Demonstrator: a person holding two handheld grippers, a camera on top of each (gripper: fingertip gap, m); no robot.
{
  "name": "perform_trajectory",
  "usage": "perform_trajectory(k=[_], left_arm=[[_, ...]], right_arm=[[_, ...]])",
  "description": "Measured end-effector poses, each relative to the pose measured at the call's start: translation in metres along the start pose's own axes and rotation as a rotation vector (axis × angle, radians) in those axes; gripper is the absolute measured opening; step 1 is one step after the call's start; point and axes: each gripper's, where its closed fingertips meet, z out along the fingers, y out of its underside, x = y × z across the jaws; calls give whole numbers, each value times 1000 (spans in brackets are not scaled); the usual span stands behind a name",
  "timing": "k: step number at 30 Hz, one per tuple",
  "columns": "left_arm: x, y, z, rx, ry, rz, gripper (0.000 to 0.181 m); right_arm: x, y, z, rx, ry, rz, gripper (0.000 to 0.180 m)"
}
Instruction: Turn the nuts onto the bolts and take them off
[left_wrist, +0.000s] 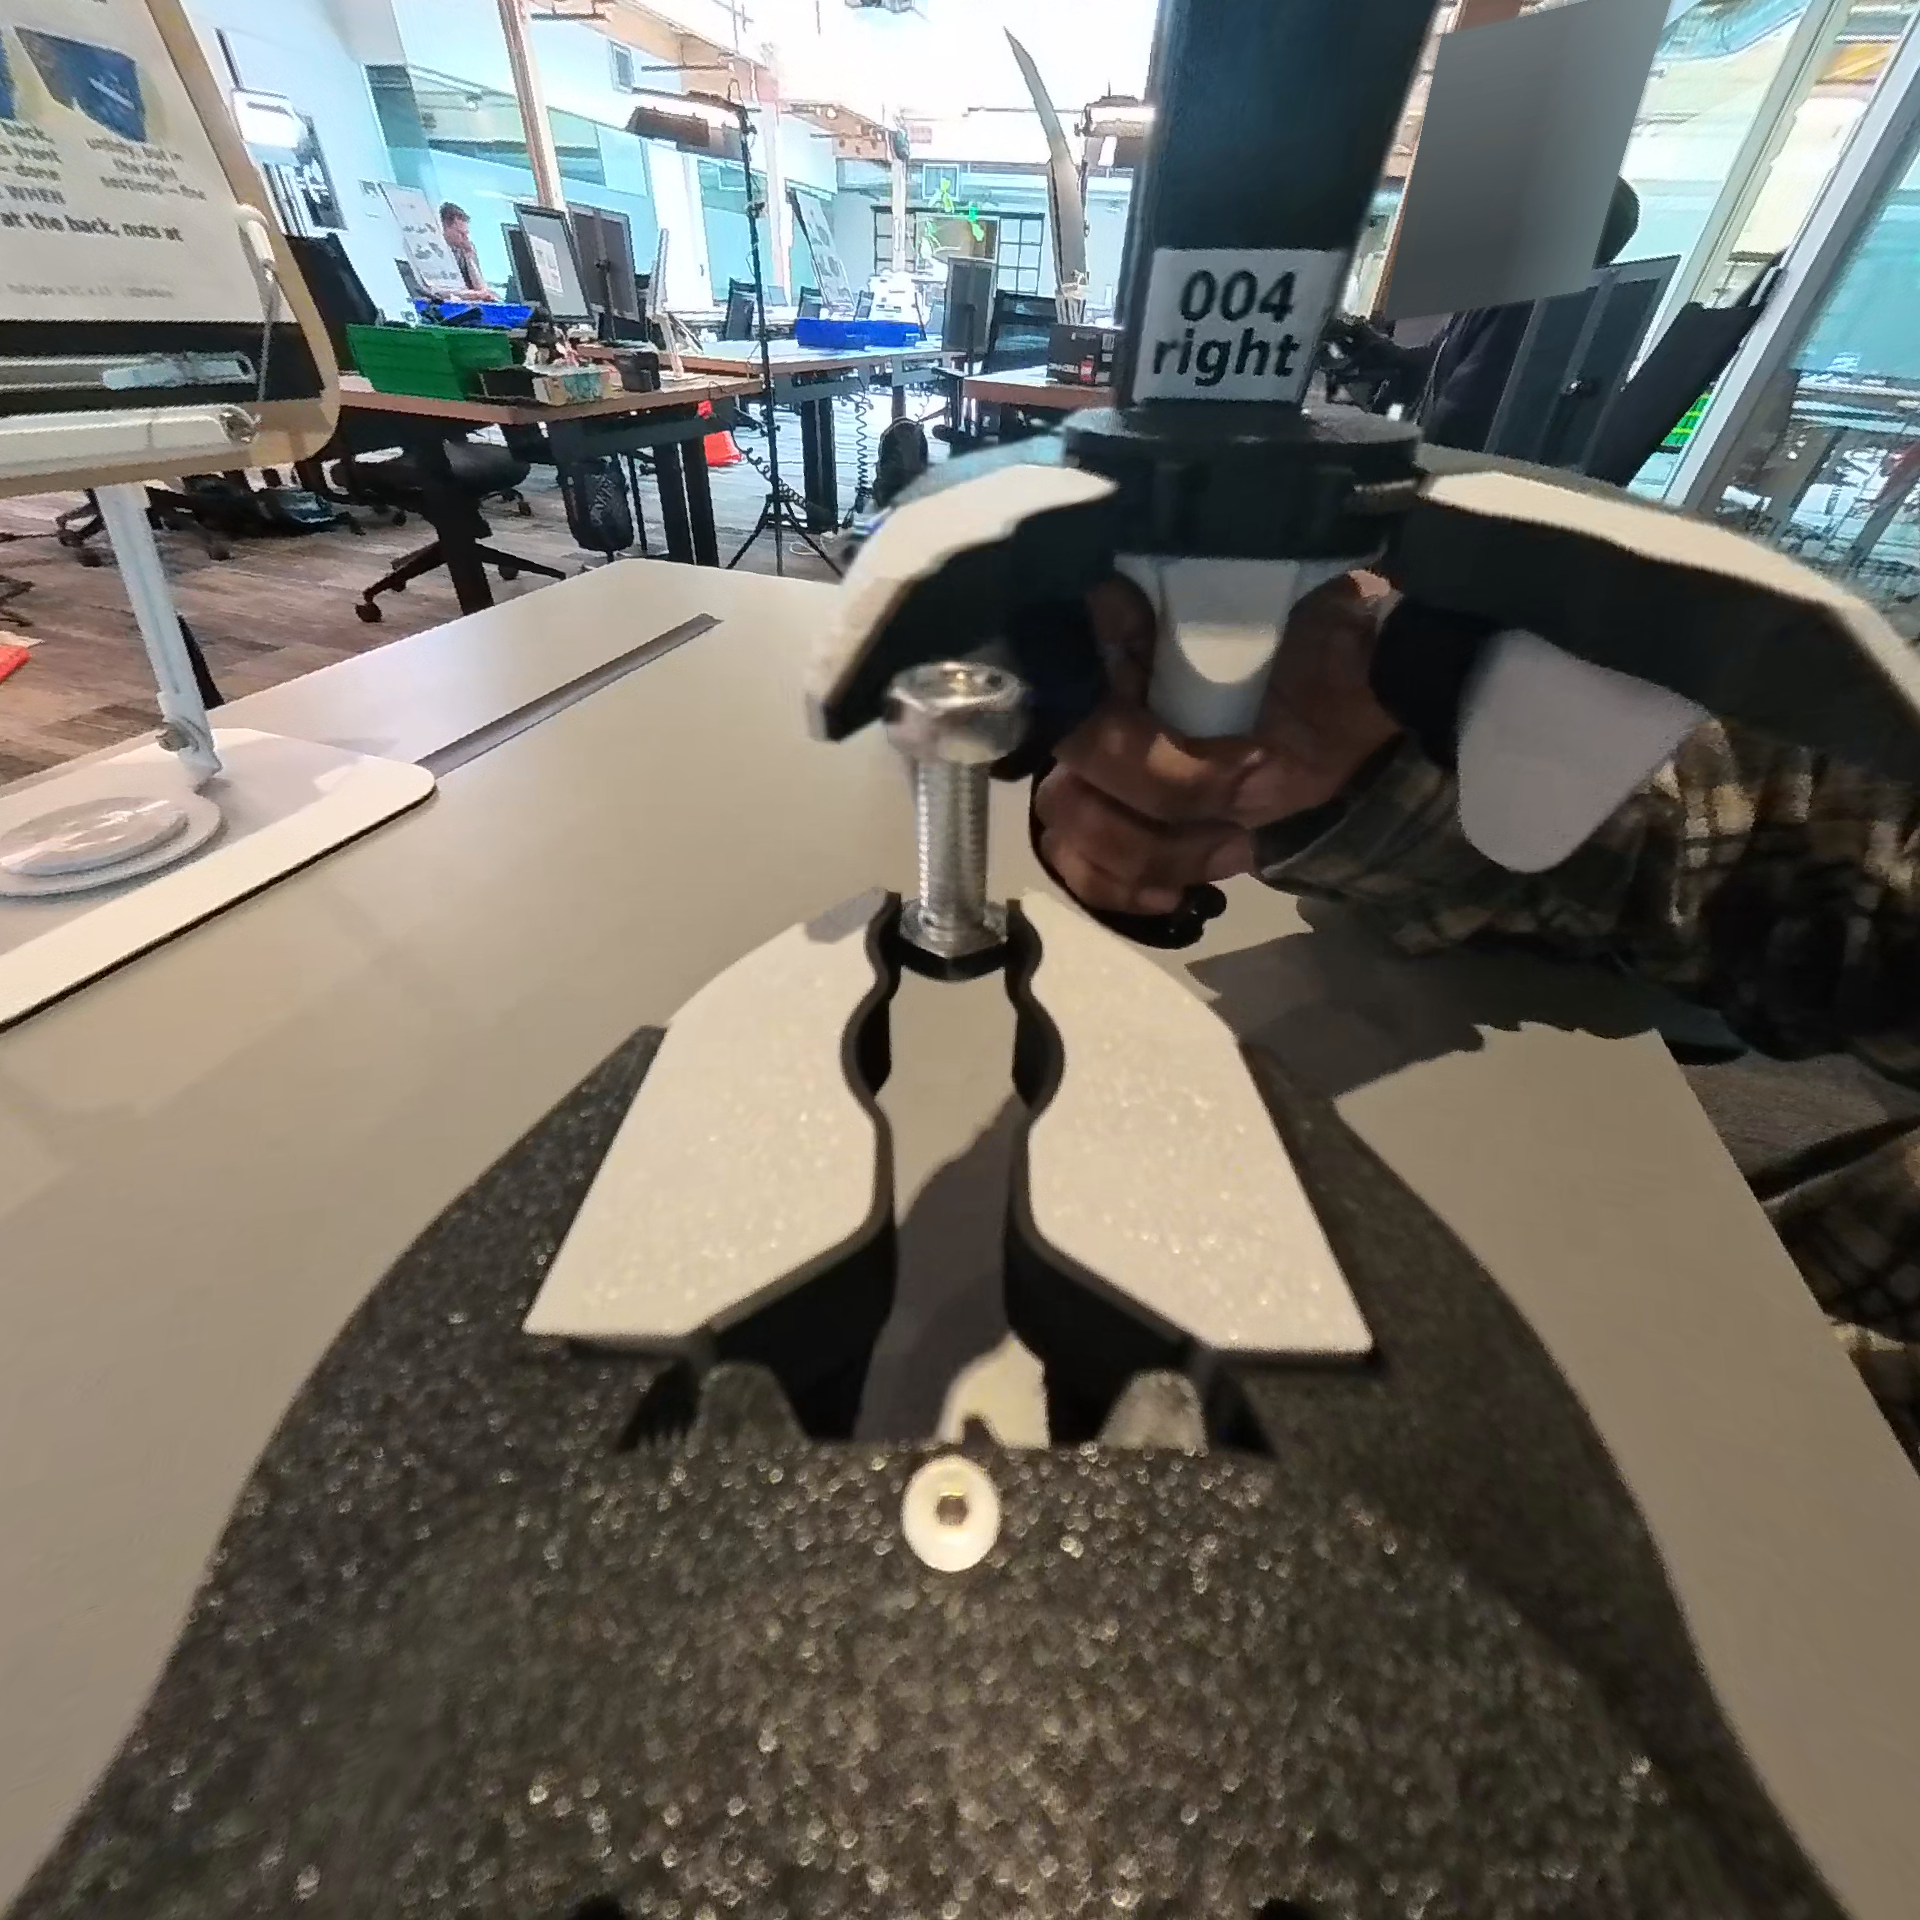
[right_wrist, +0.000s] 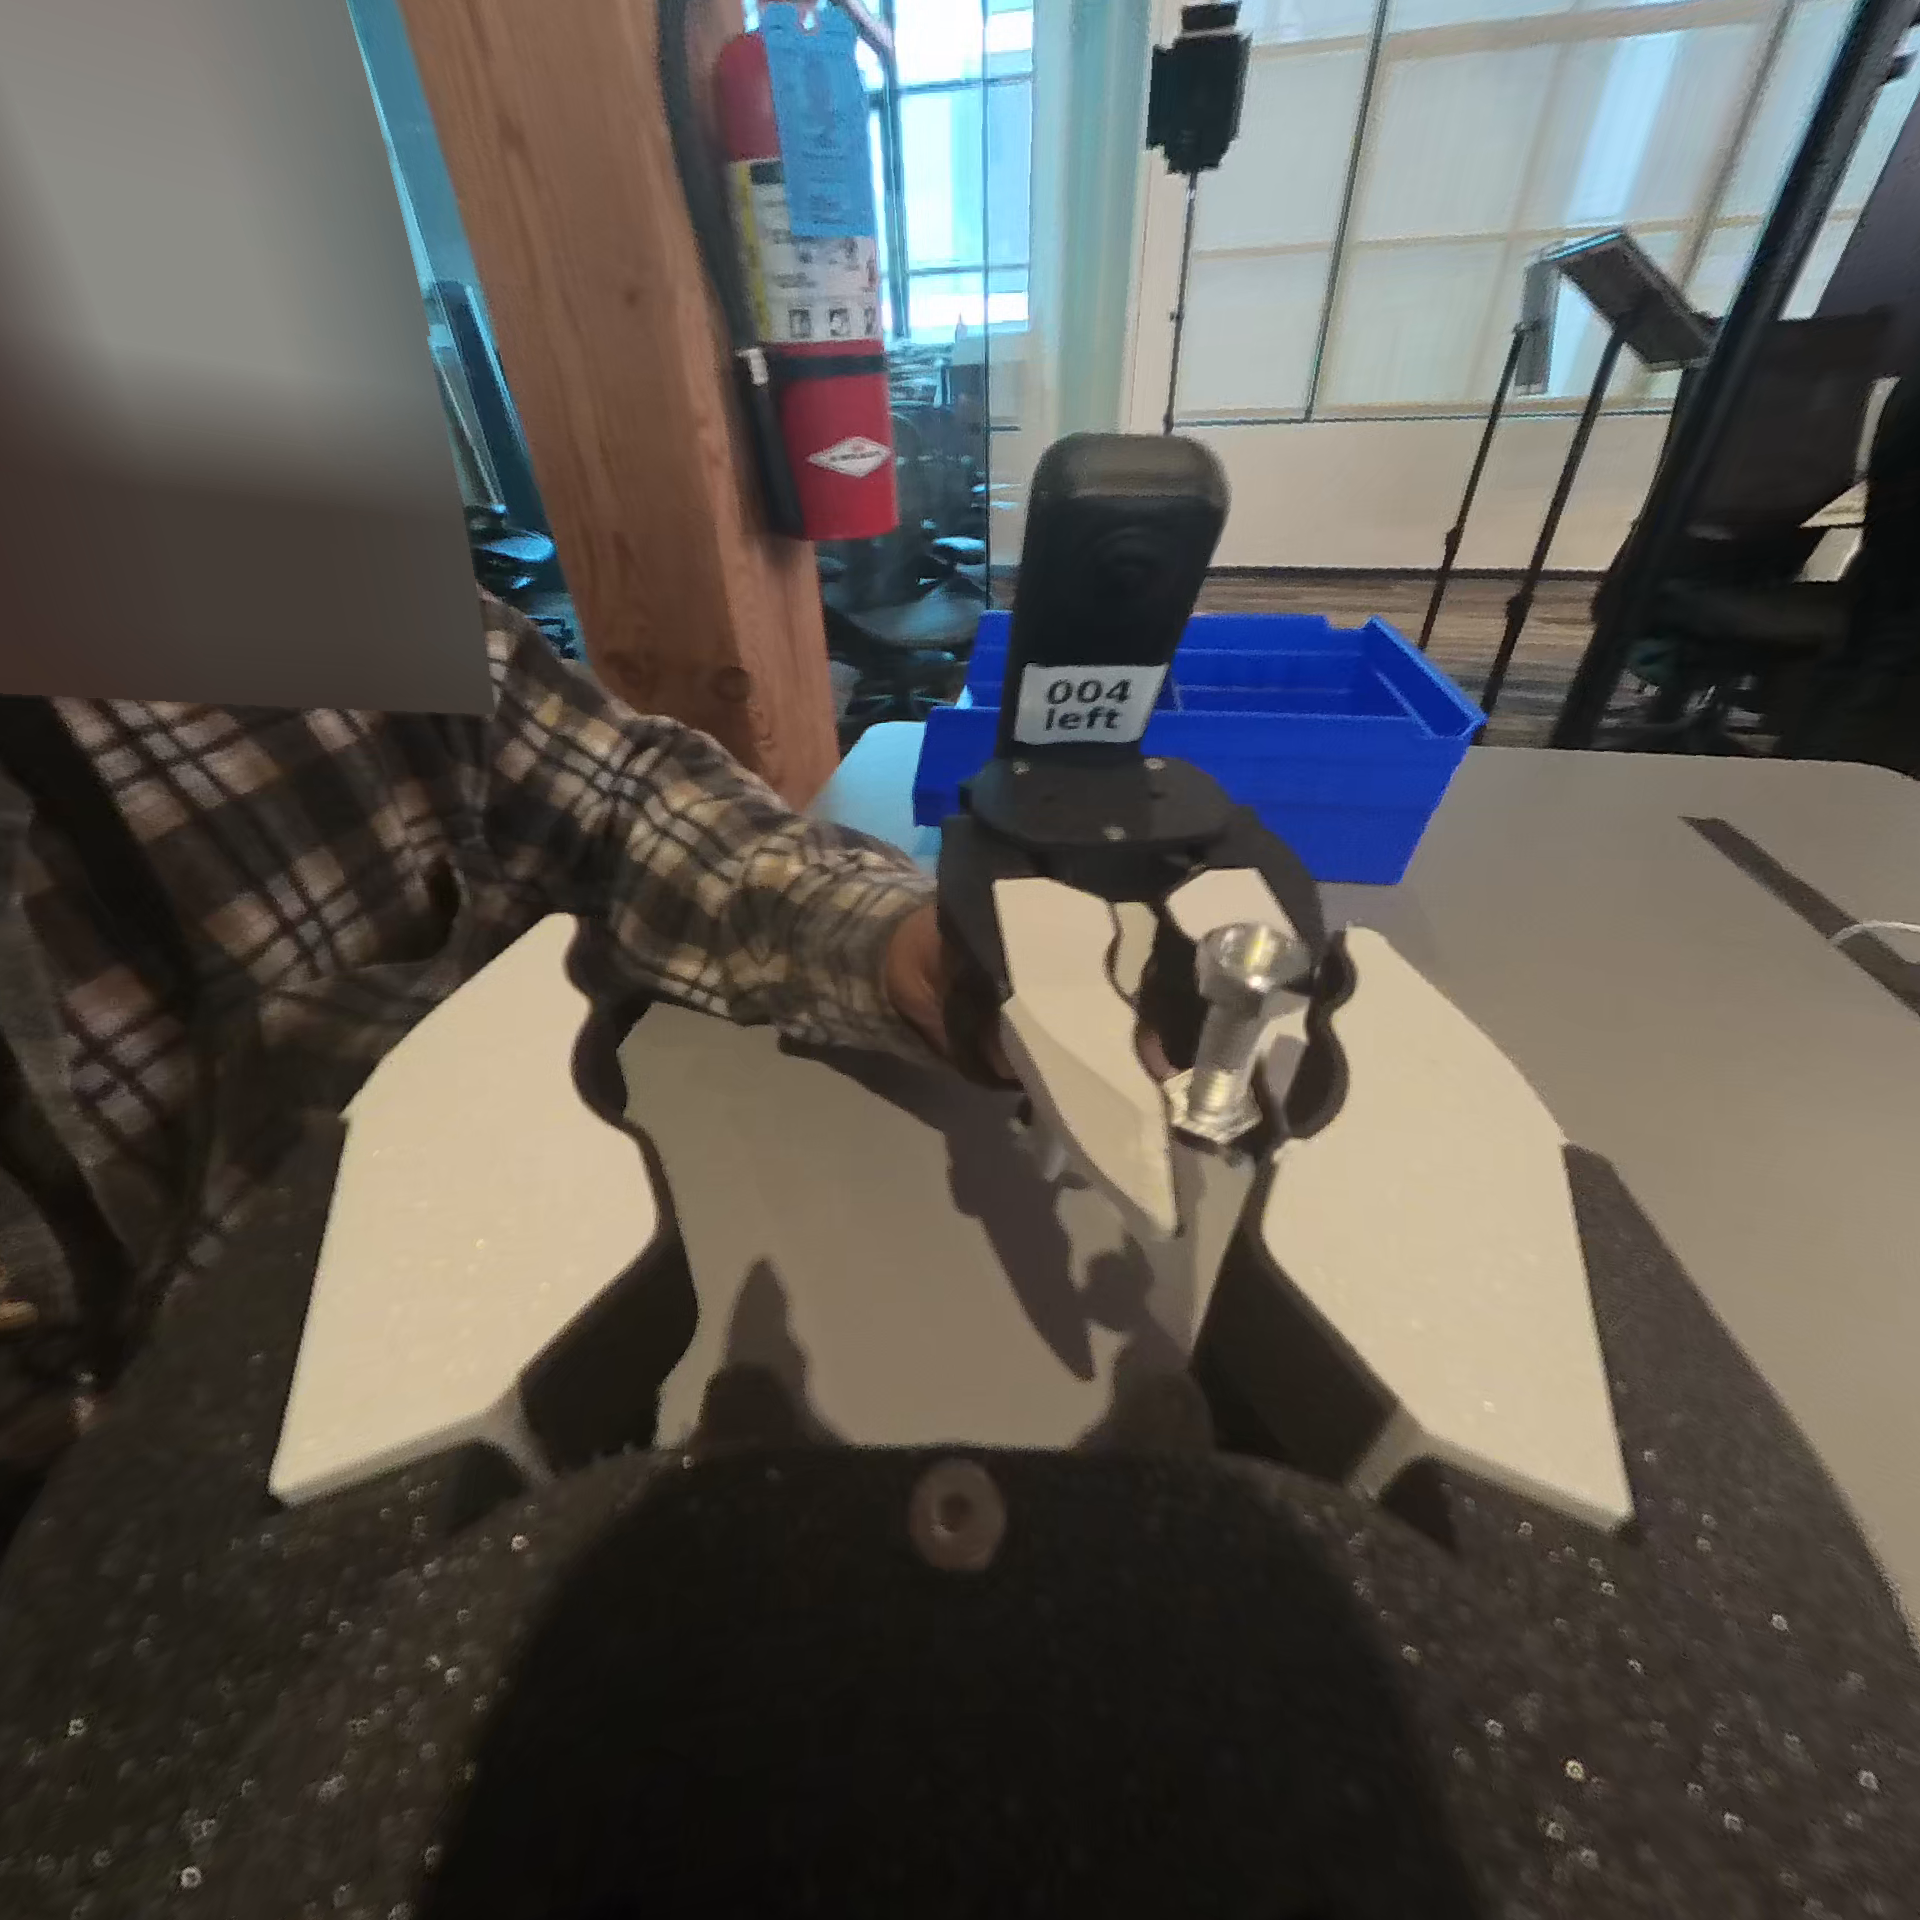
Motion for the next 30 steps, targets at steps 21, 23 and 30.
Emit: perform_trajectory(k=[21,23,30], left_arm=[[1,0,1,-8,-7,4,18],[-1,0,1,-9,-15,5,18],[-1,2,1,-16,-6,-7,18]], right_arm=[[6,-2,-1,53,36,15,128],[-1,0,1,56,7,28,127],[7,2,-13,85,113,25,129]])
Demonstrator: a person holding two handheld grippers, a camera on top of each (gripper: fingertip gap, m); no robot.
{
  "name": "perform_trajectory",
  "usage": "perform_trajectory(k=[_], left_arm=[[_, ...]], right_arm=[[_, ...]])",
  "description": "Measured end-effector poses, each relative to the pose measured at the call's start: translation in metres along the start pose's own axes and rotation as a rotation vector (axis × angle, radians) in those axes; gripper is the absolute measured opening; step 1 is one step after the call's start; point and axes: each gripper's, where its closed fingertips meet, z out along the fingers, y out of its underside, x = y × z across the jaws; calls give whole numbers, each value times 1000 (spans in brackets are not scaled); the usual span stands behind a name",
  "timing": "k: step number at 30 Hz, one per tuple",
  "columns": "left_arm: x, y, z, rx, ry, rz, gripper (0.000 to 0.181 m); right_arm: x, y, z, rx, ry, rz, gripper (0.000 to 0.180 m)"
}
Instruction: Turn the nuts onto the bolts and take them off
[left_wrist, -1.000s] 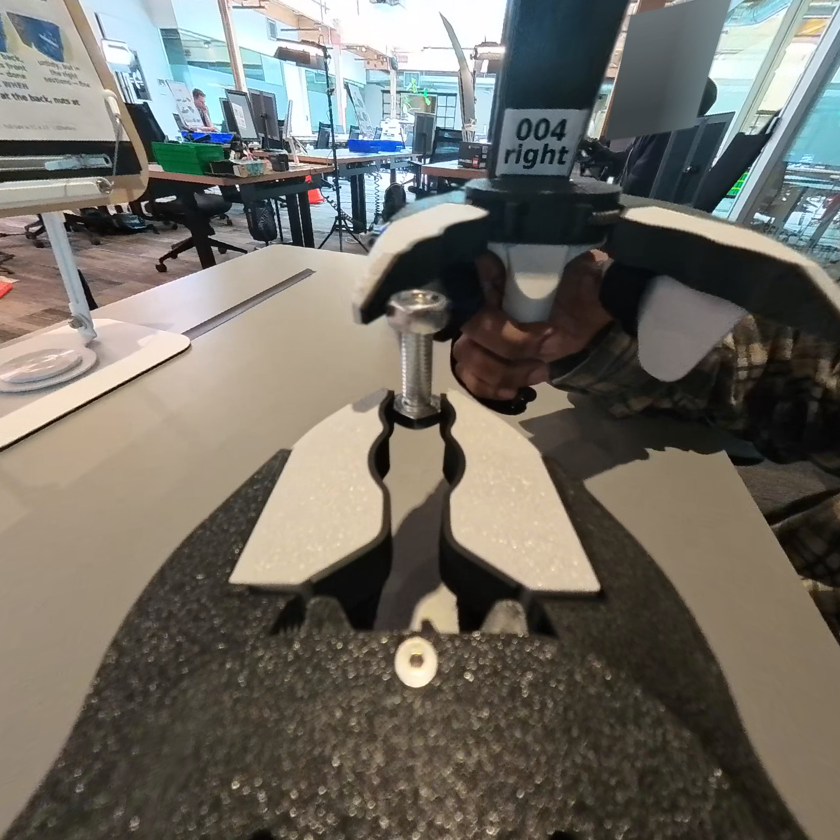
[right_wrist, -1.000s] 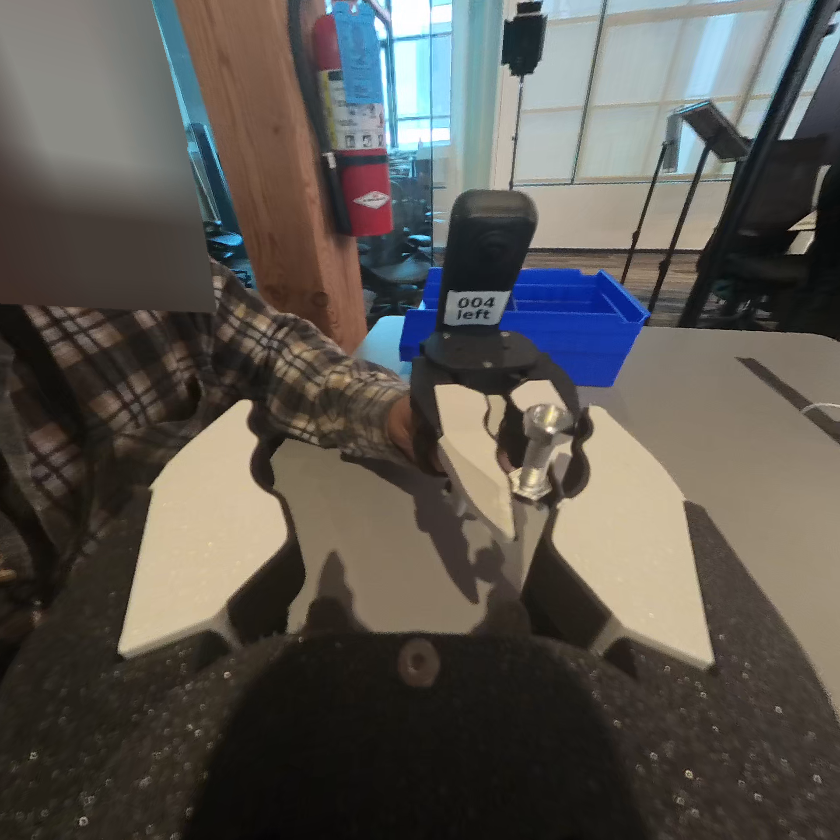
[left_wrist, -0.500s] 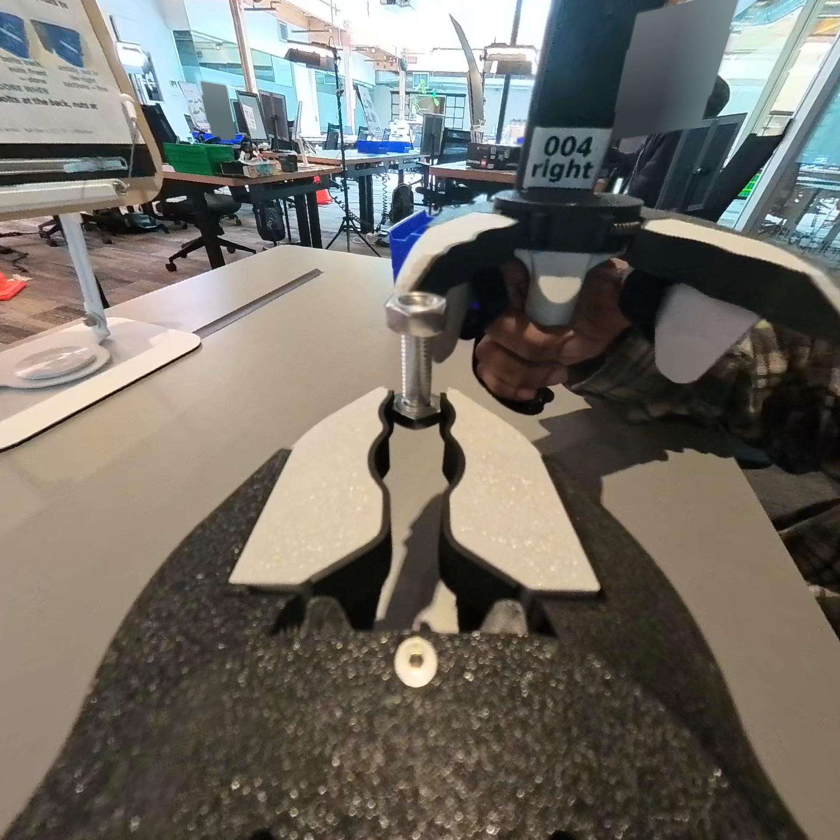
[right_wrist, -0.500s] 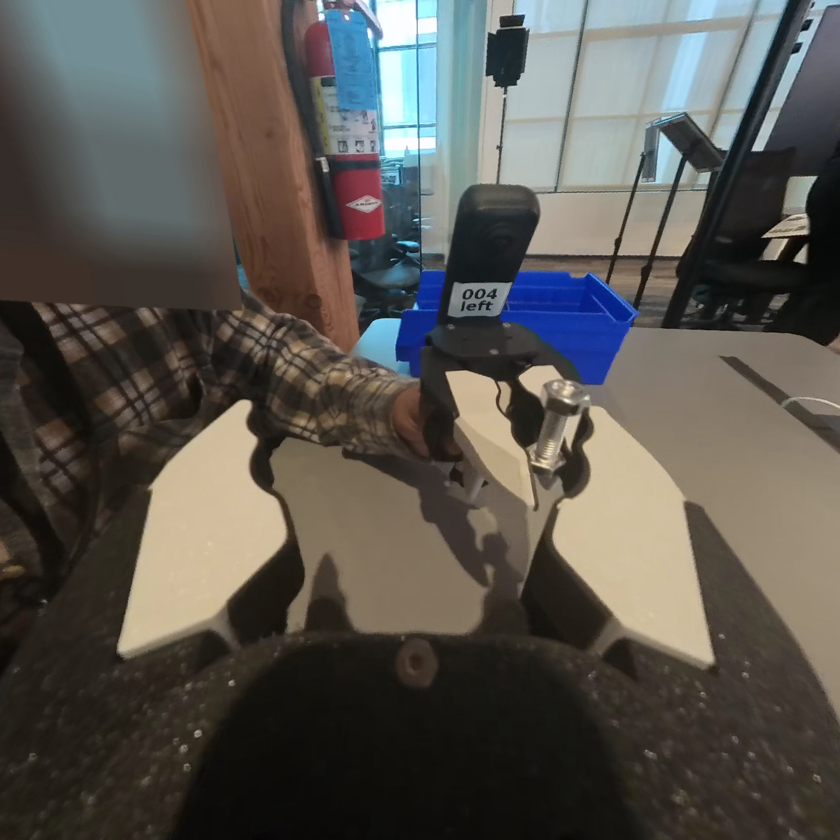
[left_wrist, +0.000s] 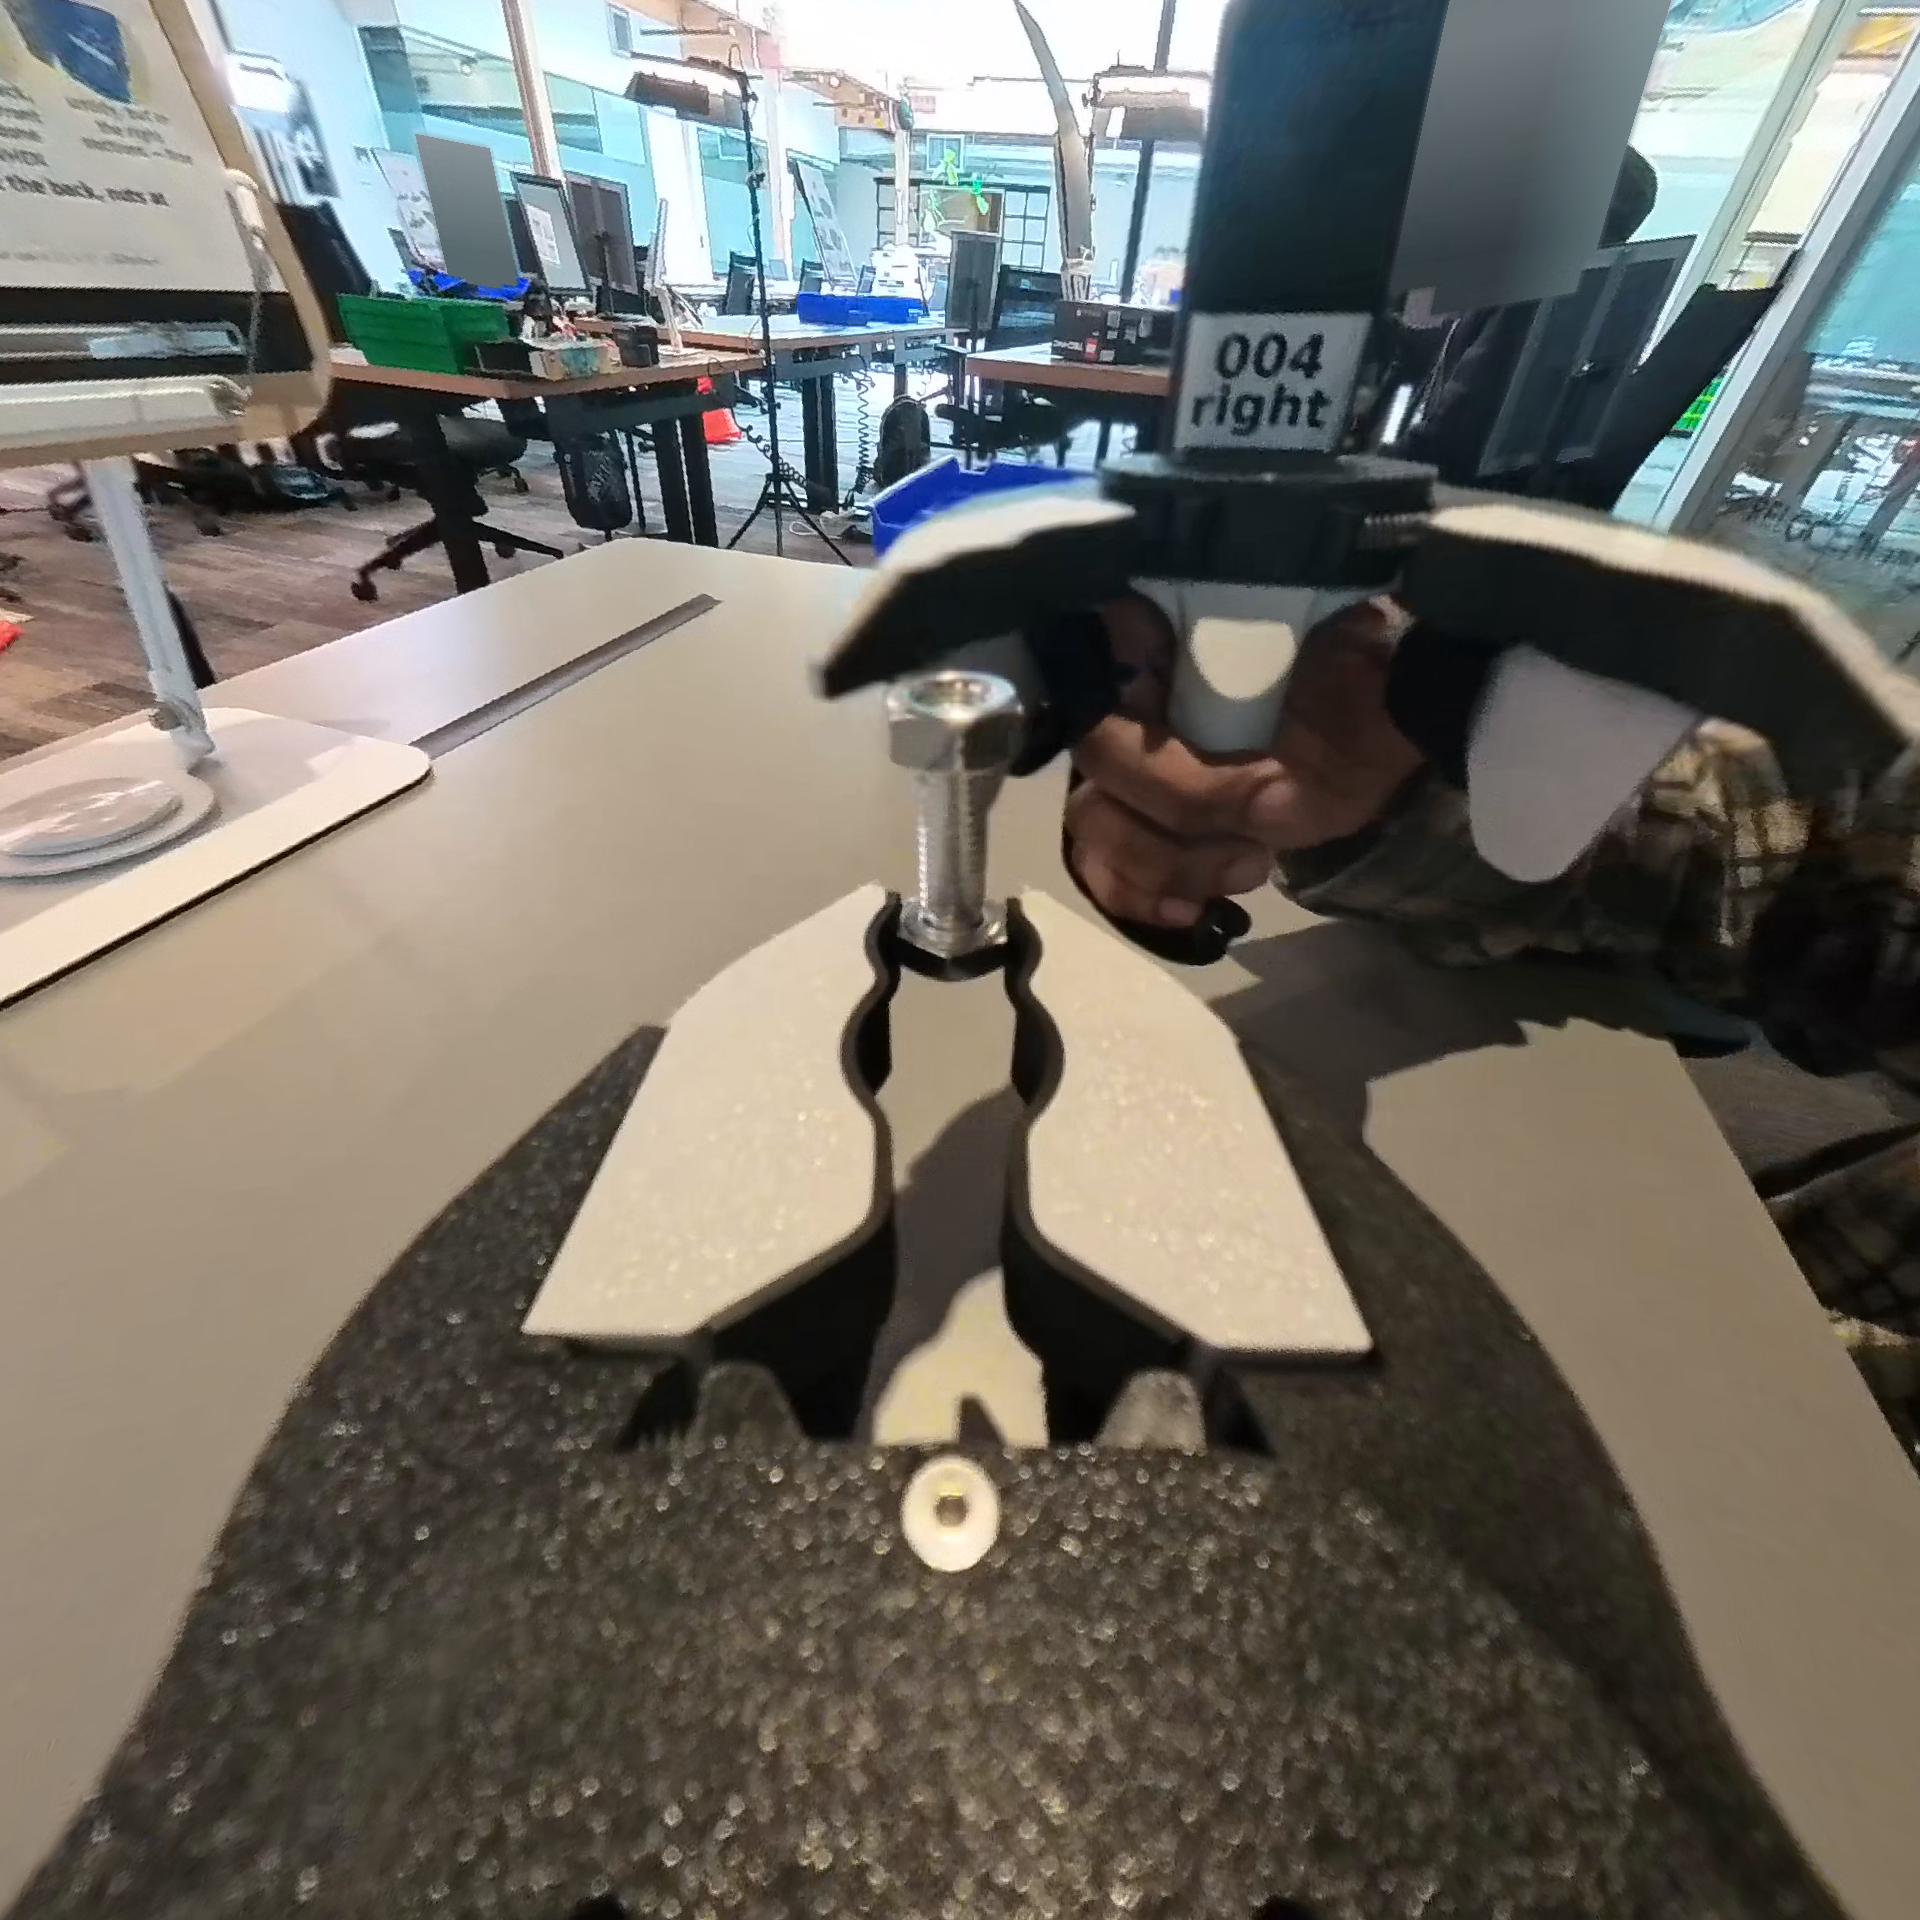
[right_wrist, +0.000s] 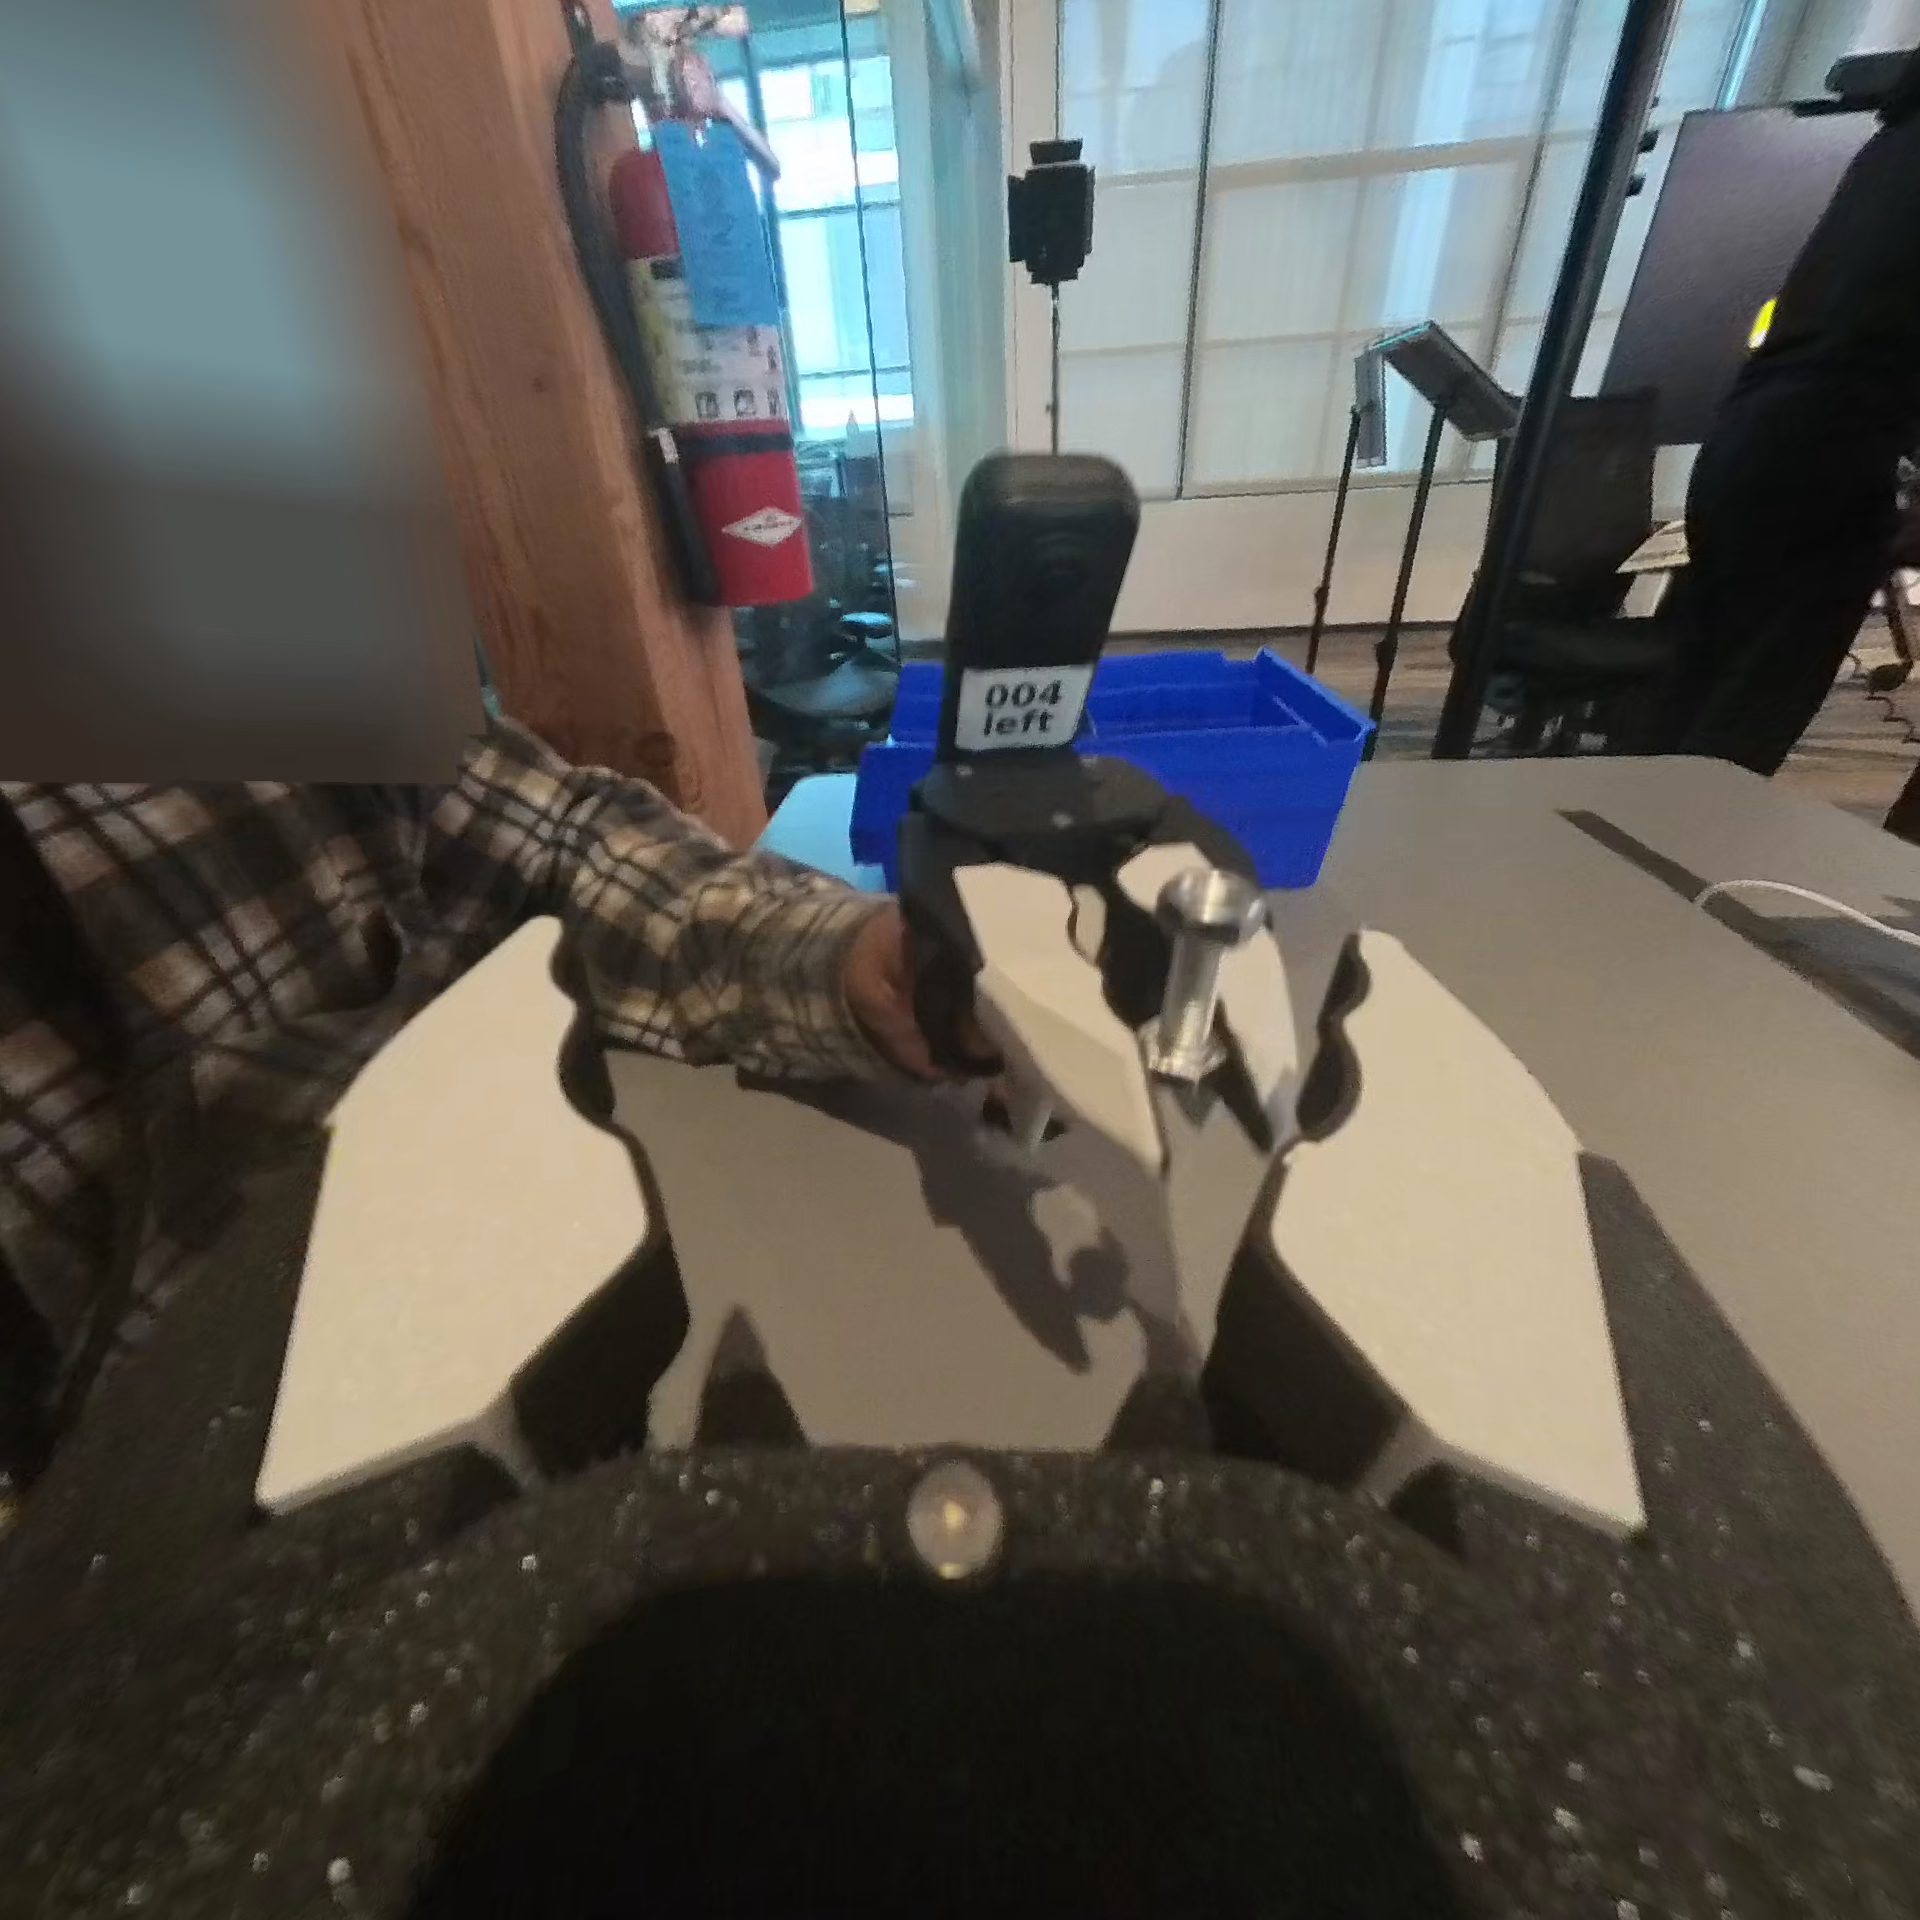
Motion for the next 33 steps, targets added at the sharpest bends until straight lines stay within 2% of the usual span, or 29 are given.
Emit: perform_trajectory(k=[5,11,16,18,22,27,33], left_arm=[[2,-1,1,-4,-7,11,18],[1,0,0,-2,1,-3,18],[7,0,4,-11,9,13,18],[5,-1,2,-9,4,14,18],[4,-1,1,-6,7,5,18],[9,0,4,-16,9,19,18],[4,-3,0,-2,3,6,18]], right_arm=[[-9,4,13,-24,-53,3,130],[-5,2,-3,5,48,-21,130],[-12,0,15,5,-23,-14,131],[-17,6,10,-11,8,-21,135],[-12,-3,-2,26,65,-37,130],[-14,-4,16,12,-13,-4,134],[-14,0,-5,31,85,-13,132]])
